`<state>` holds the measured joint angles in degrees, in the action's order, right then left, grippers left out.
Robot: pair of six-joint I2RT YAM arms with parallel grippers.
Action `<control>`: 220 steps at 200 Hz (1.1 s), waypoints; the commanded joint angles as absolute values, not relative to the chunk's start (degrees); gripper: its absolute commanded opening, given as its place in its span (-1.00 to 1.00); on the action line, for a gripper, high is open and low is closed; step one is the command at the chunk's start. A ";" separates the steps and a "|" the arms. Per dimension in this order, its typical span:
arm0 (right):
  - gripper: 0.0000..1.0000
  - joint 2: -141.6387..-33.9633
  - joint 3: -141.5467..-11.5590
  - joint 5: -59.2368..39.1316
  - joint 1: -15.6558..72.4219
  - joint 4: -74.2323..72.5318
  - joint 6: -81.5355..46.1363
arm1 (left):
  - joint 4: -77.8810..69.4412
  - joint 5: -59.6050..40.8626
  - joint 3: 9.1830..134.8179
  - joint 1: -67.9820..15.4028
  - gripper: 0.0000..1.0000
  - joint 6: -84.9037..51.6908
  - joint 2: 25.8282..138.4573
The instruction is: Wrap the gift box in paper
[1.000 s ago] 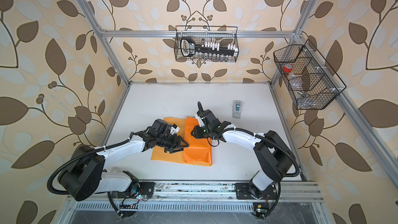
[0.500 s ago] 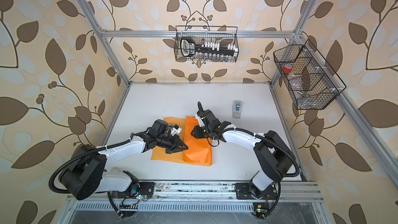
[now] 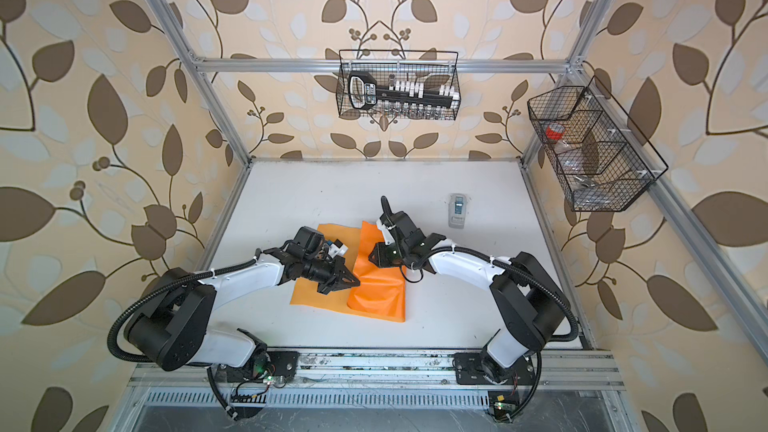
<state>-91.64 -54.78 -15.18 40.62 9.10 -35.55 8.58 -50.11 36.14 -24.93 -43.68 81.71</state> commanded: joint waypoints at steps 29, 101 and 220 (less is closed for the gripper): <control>-0.44 -92.14 -56.77 -13.49 40.87 13.87 -34.94 | 10.83 -53.61 38.15 -23.82 -1.00 -40.71 85.09; -0.37 -89.80 -57.72 -11.96 40.87 15.51 -34.10 | 10.04 -53.70 36.87 -23.30 -1.00 -41.20 85.08; -0.51 -89.74 -56.61 -11.87 41.41 15.45 -33.71 | 9.47 -53.88 36.81 -22.79 -1.00 -41.65 85.15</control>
<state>-89.45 -56.27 -12.60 40.95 14.85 -34.39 9.45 -52.53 37.08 -23.49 -42.19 85.25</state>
